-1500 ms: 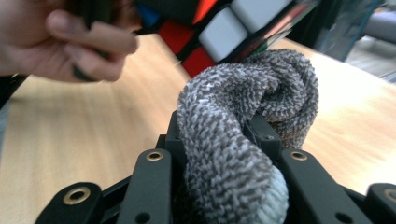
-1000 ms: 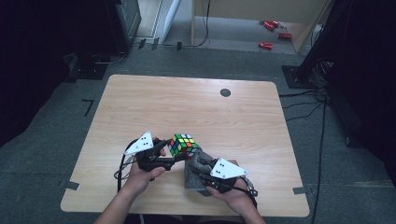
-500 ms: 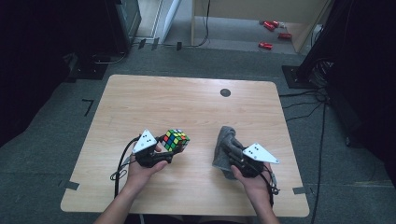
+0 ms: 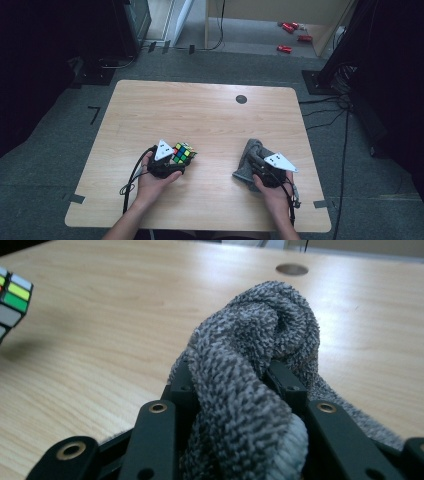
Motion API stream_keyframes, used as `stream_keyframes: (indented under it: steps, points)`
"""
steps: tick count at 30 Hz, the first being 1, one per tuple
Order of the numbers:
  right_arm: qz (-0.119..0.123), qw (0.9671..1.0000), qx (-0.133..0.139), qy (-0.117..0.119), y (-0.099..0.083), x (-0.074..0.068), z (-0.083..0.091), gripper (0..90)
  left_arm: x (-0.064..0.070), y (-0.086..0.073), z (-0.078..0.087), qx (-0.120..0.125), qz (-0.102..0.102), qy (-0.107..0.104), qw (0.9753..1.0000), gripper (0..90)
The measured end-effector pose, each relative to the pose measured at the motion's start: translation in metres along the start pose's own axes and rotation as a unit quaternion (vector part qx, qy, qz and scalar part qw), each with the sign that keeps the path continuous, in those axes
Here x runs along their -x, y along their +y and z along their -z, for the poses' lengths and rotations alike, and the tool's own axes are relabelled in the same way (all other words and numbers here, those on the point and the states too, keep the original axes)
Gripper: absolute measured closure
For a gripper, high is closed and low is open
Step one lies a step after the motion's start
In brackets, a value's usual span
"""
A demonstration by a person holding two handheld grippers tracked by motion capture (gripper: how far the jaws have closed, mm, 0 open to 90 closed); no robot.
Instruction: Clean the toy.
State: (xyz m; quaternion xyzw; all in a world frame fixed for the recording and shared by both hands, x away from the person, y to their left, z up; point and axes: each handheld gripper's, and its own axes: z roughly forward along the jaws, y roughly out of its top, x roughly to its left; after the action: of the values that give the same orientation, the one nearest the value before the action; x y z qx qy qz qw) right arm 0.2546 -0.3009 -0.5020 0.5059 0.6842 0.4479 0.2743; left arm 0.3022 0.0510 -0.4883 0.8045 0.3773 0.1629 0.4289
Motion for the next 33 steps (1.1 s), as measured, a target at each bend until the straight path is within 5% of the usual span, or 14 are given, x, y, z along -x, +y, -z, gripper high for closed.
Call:
stream_keyframes:
  steps: [9, 21, 33]
  points:
    - [0.002, 0.9998, -0.021, 0.004, -0.008, 0.001, -0.008, 58.2, -0.002, -0.004, -0.008, -0.032, -0.002, 0.006, 0.9995, 34.5]
    - [-0.018, 0.9994, -0.003, 0.028, -0.004, 0.002, -0.006, 38.9, -0.005, -0.004, -0.014, -0.026, 0.008, 0.0, 0.9996, 33.9]
    - [-0.018, 0.9993, 0.006, 0.031, -0.003, 0.005, -0.003, 39.0, -0.004, -0.011, -0.026, -0.05, -0.009, -0.001, 0.9987, 31.6]
